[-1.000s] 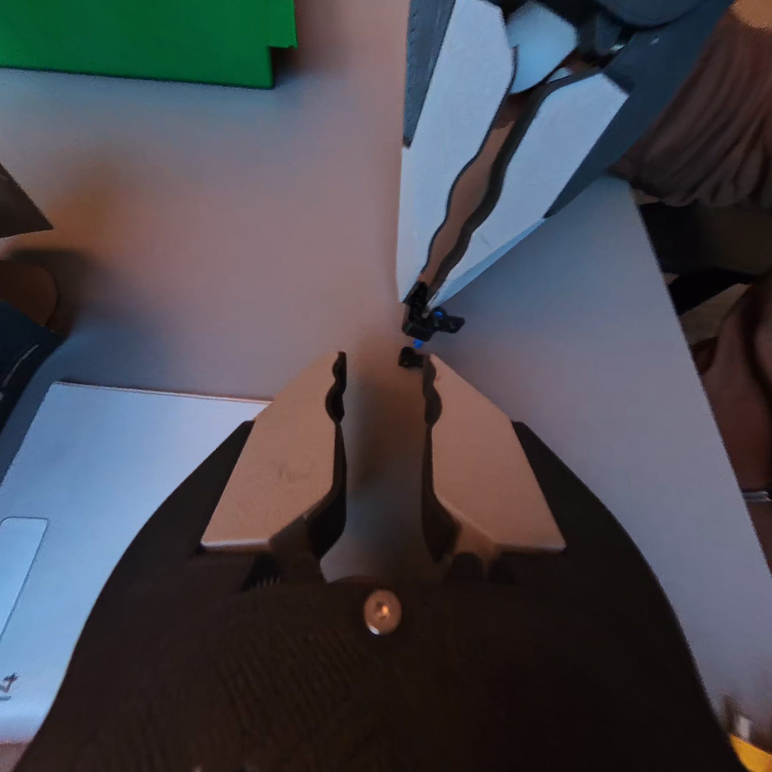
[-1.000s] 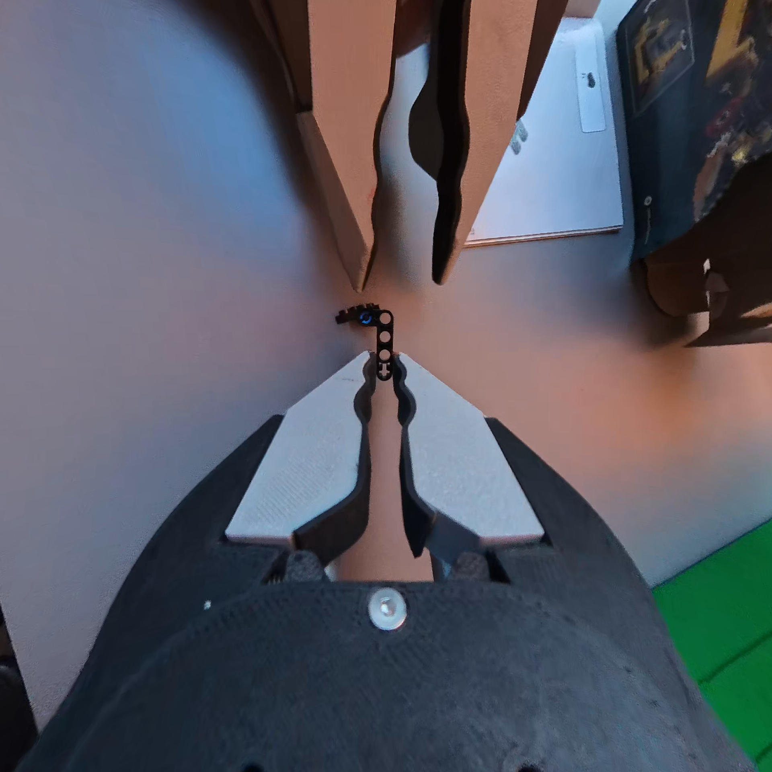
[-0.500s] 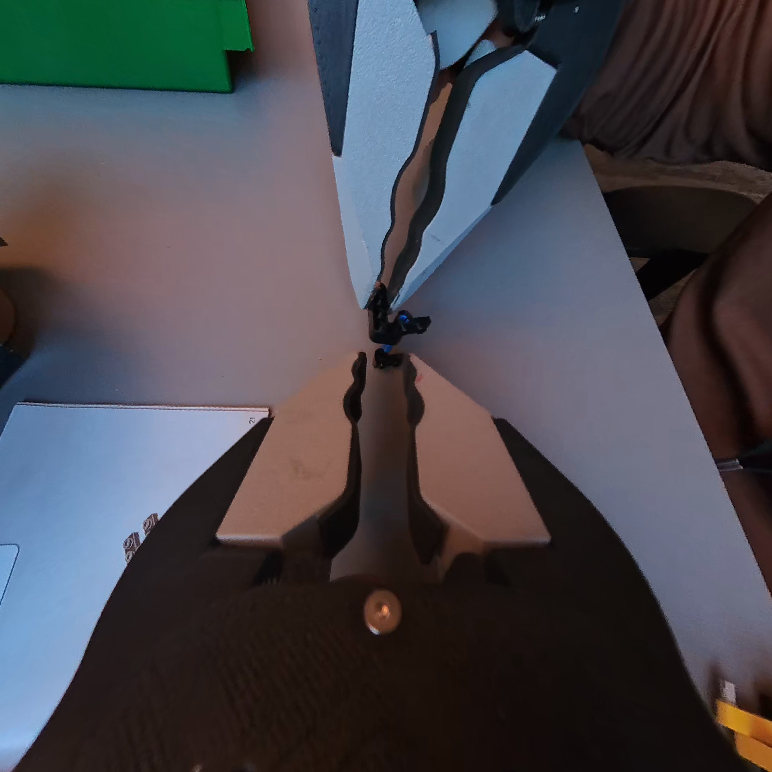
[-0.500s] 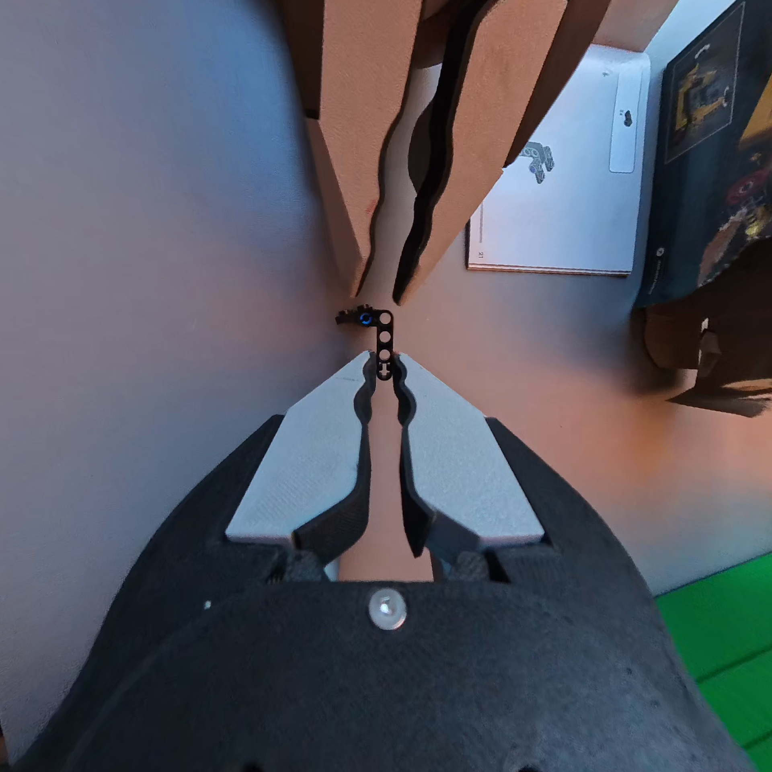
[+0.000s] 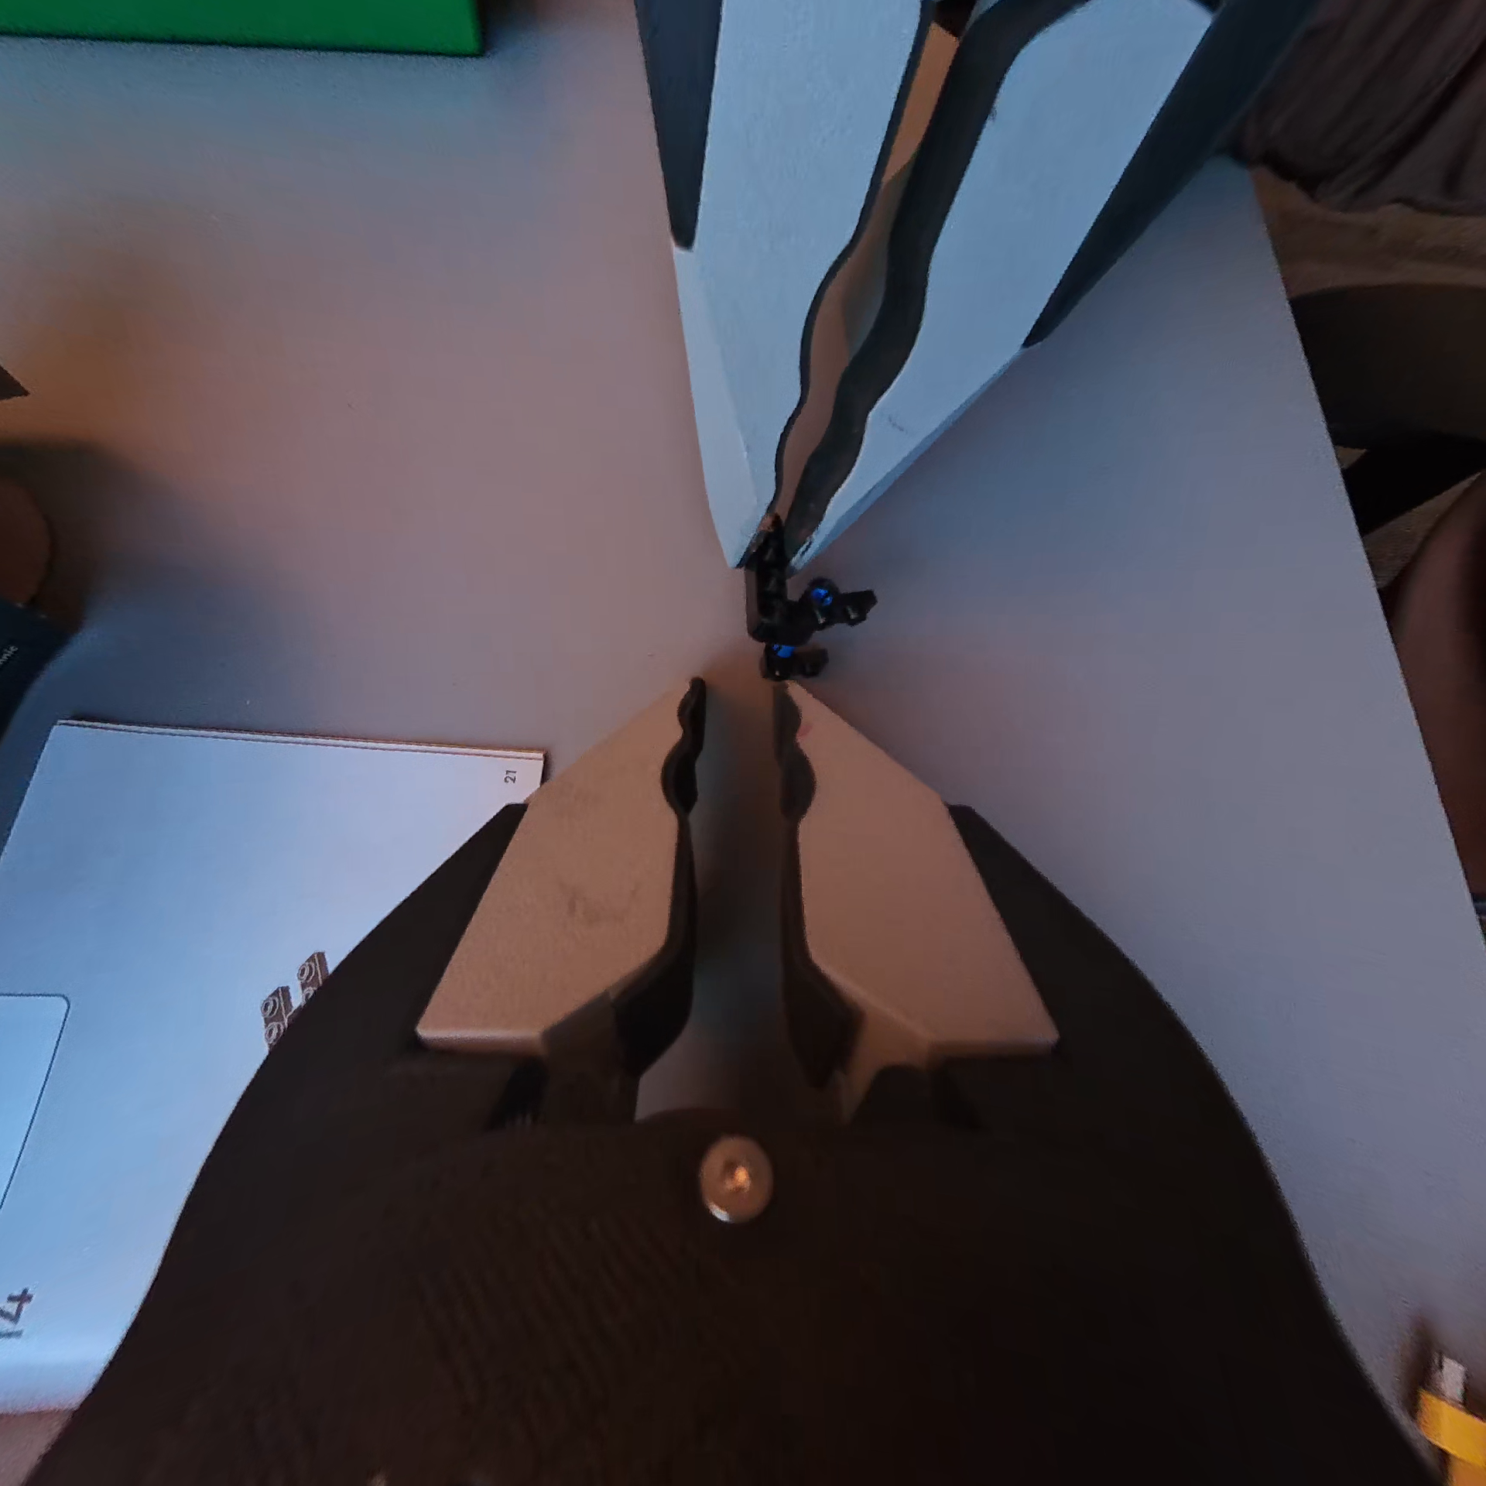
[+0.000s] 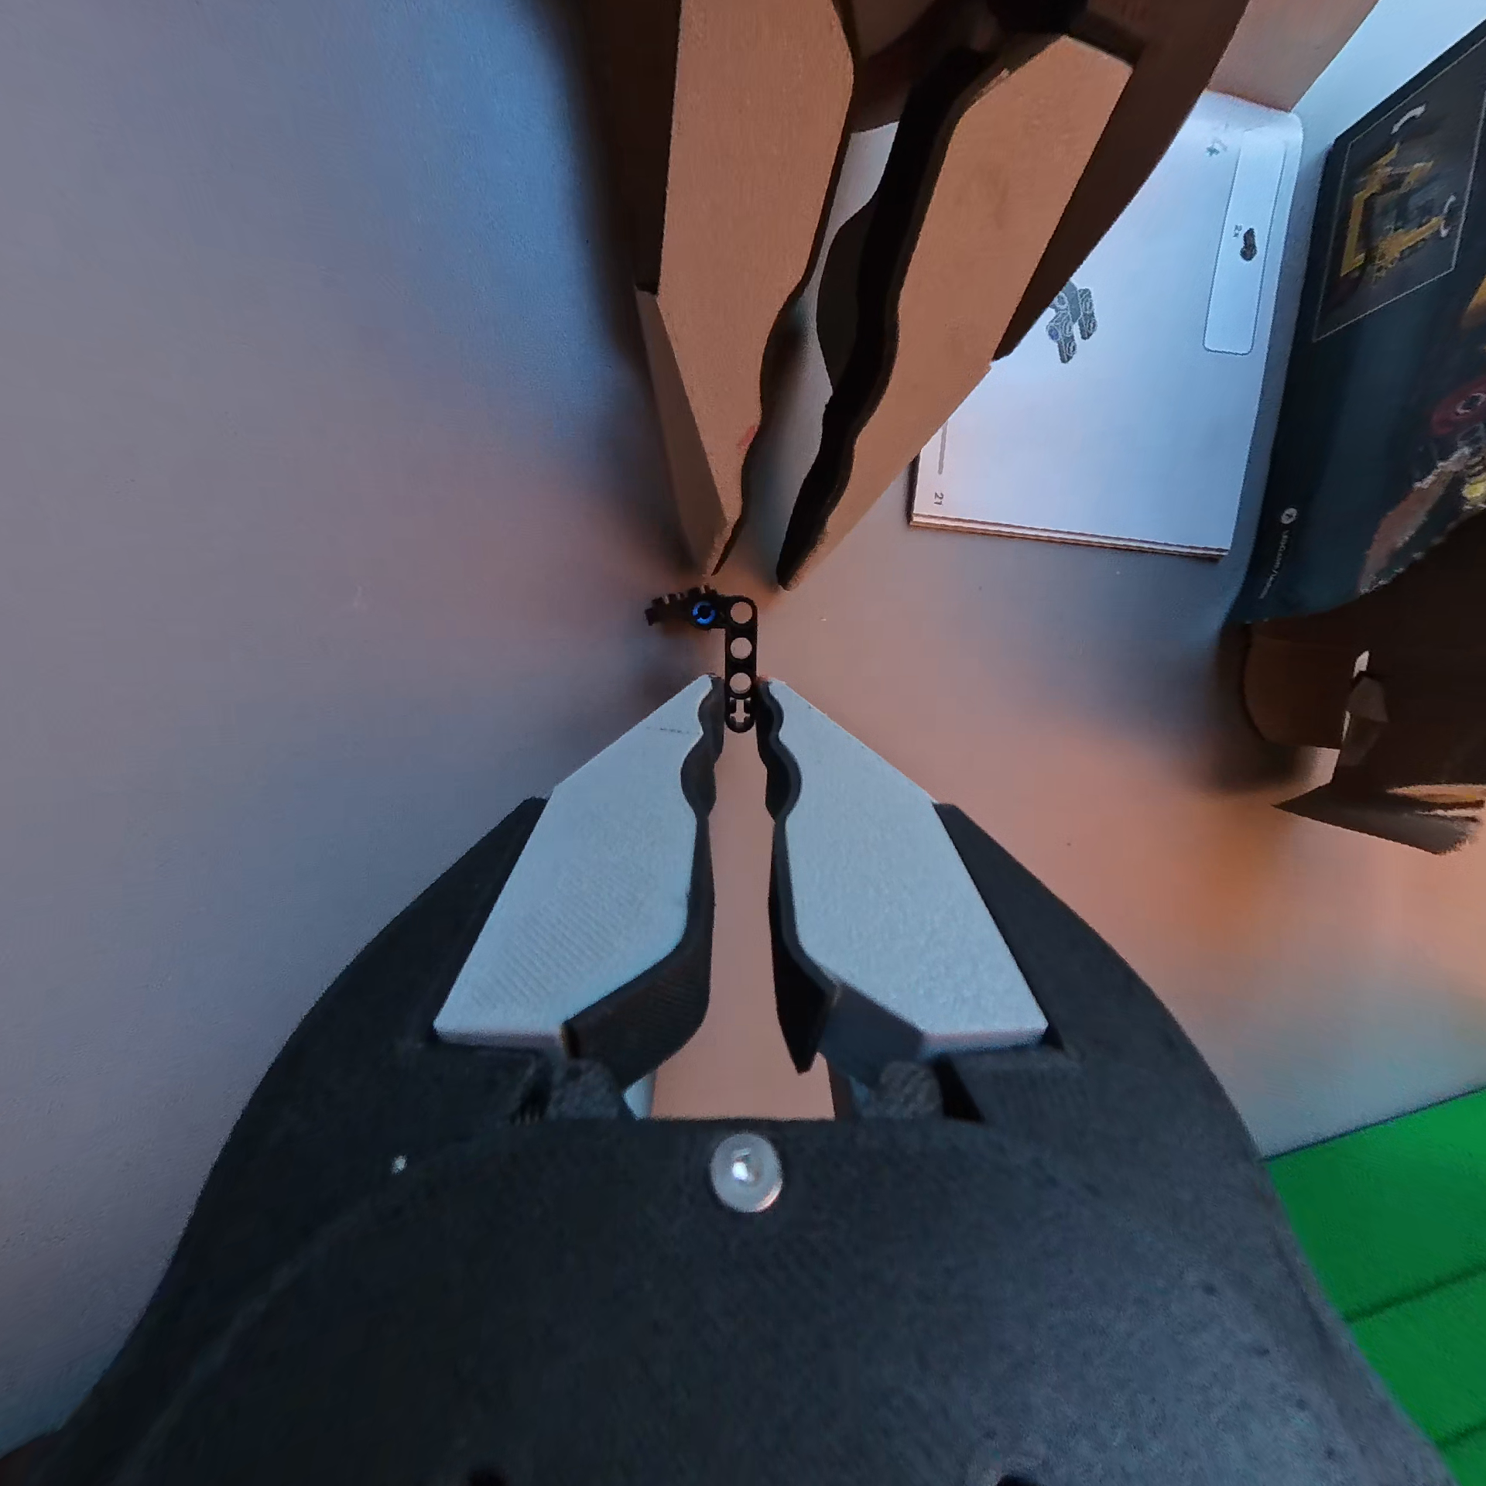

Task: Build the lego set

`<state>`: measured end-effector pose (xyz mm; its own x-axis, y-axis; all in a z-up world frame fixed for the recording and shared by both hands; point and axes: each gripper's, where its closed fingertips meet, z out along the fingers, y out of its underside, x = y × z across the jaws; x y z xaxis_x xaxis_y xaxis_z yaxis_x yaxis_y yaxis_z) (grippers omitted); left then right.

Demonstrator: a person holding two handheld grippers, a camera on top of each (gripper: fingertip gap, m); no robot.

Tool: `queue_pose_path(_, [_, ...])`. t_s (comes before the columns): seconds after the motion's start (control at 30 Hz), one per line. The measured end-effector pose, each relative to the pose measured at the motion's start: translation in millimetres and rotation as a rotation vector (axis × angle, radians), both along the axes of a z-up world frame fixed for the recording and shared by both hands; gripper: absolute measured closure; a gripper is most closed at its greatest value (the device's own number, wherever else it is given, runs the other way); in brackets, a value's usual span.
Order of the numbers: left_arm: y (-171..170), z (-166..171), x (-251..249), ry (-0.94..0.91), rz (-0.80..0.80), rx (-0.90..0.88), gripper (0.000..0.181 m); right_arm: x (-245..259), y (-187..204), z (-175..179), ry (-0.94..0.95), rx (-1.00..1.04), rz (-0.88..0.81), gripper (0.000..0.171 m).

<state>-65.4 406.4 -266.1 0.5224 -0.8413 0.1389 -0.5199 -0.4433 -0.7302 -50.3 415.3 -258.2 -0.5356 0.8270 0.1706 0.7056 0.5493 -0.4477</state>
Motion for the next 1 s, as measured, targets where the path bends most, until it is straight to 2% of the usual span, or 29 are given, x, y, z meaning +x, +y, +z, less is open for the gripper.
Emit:
queue_pose_path(0.5, [-6, 21, 14, -0.113, -0.029, 0.004, 0.161, -1, 0, -1, -0.032, 0.018, 0.011, 0.167])
queue_pose_path(0.7, [-4, 22, 13, -0.114, -0.014, 0.01, 0.16, -1, 0, -1, -0.035, 0.026, 0.01, 0.167])
queue_pose_path(0.9, [-1, 37, 15, -0.21, 0.02, -0.006, 0.16, 0, 0, -1, -0.038, 0.031, 0.012, 0.167])
queue_pose_path(1.0, [-1, 32, 15, -0.185, 0.037, -0.022, 0.163, 0, -1, -1, -0.042, 0.031, 0.012, 0.167])
